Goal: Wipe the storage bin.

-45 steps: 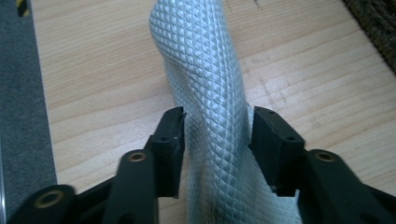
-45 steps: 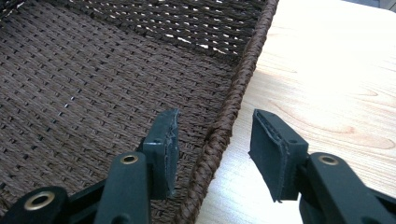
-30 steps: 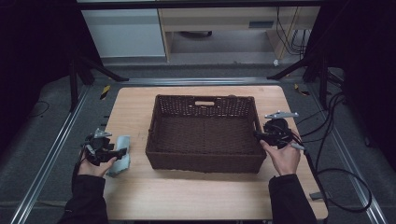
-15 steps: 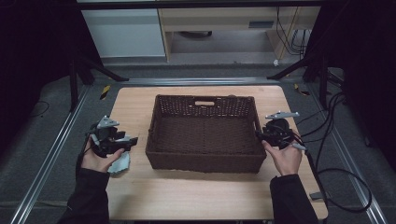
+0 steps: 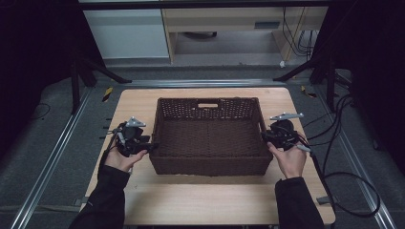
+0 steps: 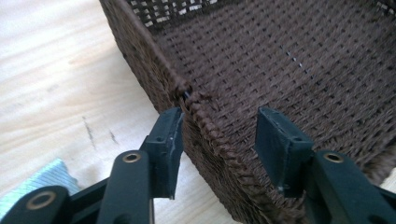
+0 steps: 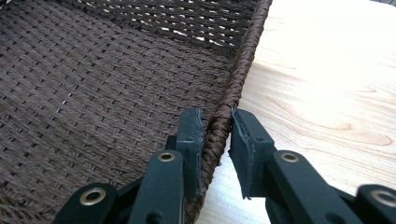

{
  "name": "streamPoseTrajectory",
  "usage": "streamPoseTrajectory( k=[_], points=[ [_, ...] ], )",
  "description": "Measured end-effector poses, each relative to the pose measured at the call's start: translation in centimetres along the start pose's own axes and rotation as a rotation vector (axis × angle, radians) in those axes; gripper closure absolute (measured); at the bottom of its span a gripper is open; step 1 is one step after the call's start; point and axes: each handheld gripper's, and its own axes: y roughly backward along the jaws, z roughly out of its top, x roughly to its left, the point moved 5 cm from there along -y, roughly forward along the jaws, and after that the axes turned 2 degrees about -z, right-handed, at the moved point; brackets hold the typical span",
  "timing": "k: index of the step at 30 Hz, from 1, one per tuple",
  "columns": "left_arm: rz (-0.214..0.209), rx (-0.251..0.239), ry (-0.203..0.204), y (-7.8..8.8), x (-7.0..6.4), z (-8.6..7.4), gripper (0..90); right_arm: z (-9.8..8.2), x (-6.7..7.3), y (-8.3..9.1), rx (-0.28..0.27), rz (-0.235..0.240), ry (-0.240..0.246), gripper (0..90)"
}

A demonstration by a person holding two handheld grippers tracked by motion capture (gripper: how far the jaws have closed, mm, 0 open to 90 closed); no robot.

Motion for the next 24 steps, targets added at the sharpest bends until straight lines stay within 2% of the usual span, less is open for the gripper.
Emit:
streamPoseTrajectory(
  k=[3, 4, 6, 10, 14, 17, 19, 24],
  points=[
    [0.004, 0.022, -0.004, -0.5, -0.1, -0.5, 56.5, 0.0, 0.0, 0.0, -0.001, 0.004, -0.002, 71.3],
    [-0.003, 0.024, 0.001, -0.6, -0.1, -0.6, 59.7, 0.0, 0.0, 0.2, -0.001, 0.009, -0.003, 68.7],
    [-0.015, 0.016, 0.015, -0.6, -0.1, -0.7, 60.7, 0.0, 0.2, 0.6, -0.002, 0.021, 0.002, 65.7],
    [-0.015, 0.018, 0.013, -0.4, -0.6, -0.9, 63.6, 0.0, 0.3, 1.5, -0.001, 0.0, 0.017, 64.9],
    [-0.031, 0.031, 0.008, 0.1, -1.3, -1.3, 61.4, -0.1, 0.4, 1.7, 0.021, 0.003, 0.02, 65.7],
    [-0.02, 0.035, 0.0, 0.2, -1.4, -1.3, 57.8, -0.3, 0.4, 1.4, 0.048, -0.012, 0.034, 68.5],
    [0.014, 0.013, -0.001, 0.6, -1.2, -1.1, 51.4, -0.5, 0.4, 1.1, 0.061, -0.027, 0.036, 73.6],
    [0.018, -0.031, 0.02, 1.8, -0.1, 0.0, 48.1, -0.5, 0.3, 0.8, 0.077, -0.028, 0.009, 75.8]
  ],
)
